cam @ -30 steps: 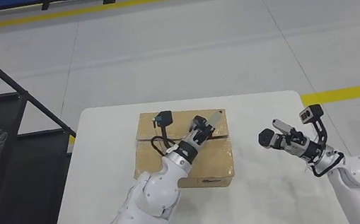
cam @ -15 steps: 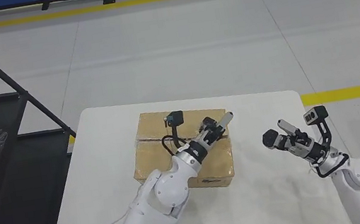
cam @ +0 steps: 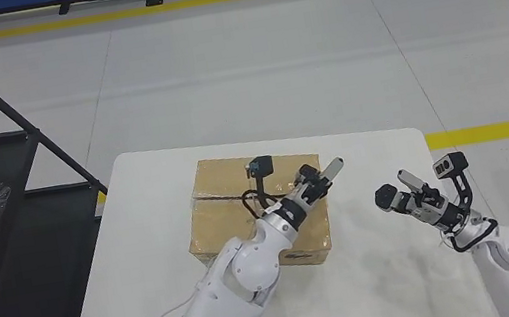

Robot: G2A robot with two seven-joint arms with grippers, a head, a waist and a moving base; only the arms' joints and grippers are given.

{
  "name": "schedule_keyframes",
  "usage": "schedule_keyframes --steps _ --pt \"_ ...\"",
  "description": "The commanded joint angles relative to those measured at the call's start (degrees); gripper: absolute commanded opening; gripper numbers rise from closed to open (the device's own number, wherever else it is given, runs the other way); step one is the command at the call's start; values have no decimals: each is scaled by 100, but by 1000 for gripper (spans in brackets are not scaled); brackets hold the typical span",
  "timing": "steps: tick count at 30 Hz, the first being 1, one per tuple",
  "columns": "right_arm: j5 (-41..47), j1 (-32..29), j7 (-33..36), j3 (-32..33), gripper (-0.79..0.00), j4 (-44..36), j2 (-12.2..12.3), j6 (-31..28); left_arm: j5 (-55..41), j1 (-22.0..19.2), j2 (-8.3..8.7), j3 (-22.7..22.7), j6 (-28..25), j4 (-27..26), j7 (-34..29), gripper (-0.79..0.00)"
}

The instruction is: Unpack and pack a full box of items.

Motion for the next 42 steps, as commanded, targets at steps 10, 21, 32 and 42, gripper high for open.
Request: schedule_keyframes --steps 10,21,32,42 --pt "67 34 0 -46 0 60 37 -32 20 -139 -122 -65 -56 127 36 0" --pt "132 44 0 -75 0 114 74 -39 52 -353 -268 -68 -159 432 107 0" --pt "112 236 133 -189 0 95 109 46 -21 -44 -182 -646 -448 -466 -215 0" --pt "-844 519 189 -625 0 -623 144 297 -283 1260 272 -2842 -352 -3075 -1268 0"
